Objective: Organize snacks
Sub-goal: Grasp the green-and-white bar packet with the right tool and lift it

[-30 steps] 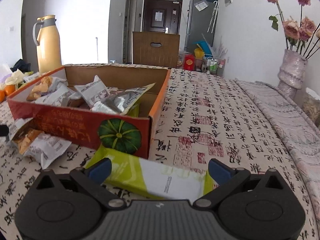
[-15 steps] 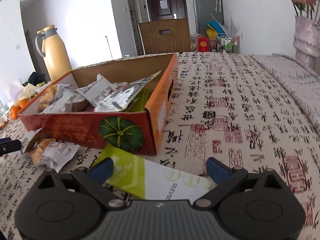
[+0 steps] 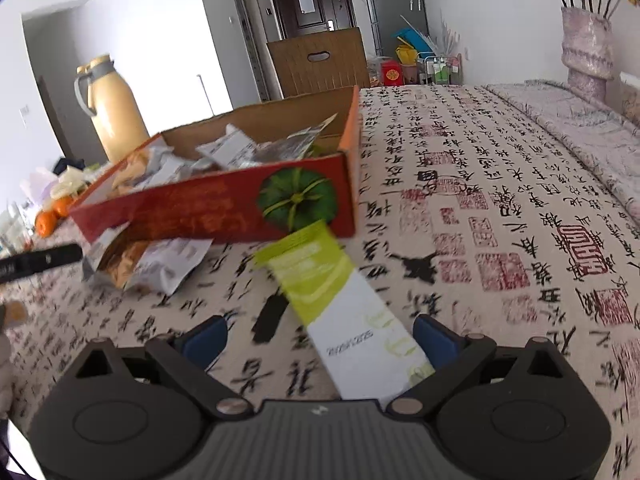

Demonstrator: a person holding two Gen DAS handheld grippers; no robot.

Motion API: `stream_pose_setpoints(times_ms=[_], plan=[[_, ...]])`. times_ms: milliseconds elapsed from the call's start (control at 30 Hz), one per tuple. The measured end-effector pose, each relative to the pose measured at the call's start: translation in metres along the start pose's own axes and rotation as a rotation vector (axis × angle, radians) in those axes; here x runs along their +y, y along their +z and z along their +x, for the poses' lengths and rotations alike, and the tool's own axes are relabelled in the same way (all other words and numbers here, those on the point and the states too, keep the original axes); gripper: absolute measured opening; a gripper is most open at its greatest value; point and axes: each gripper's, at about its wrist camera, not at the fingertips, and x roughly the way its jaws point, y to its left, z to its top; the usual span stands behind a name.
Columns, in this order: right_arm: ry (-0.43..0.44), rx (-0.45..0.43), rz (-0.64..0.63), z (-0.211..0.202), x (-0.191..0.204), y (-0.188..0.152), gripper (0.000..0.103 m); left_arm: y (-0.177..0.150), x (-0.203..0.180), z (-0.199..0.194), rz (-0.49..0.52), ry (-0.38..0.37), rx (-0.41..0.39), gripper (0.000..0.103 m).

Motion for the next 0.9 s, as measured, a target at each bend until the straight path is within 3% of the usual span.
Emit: stream_pose_setpoints(times_ms=[167, 233, 333, 533, 900], plan=[[-0.063, -0.003, -0.075, 0.006, 0.028, -0.003, 0.085, -0.001, 0.001, -0.004, -0.002, 0.000, -0.002, 0.103], [-0.091, -0.009, -0.085, 0.009, 0.034, 0.000, 0.073, -0.001, 0.003, -0.006, -0.004, 0.002, -0.003, 0.103], [-0.140, -0.021, -0.085, 0.014, 0.036, 0.005, 0.057, -0.001, 0.006, -0.008, -0.008, 0.006, -0.004, 0.103], [-0.161, -0.032, -0.083, 0.013, 0.032, 0.005, 0.040, 0.000, 0.007, -0.009, -0.009, 0.012, 0.000, 0.103], [-0.185, -0.108, -0.061, 0.003, 0.032, -0.005, 0.036, 0.008, -0.003, 0.004, -0.009, -0.004, 0.056, 0.103]])
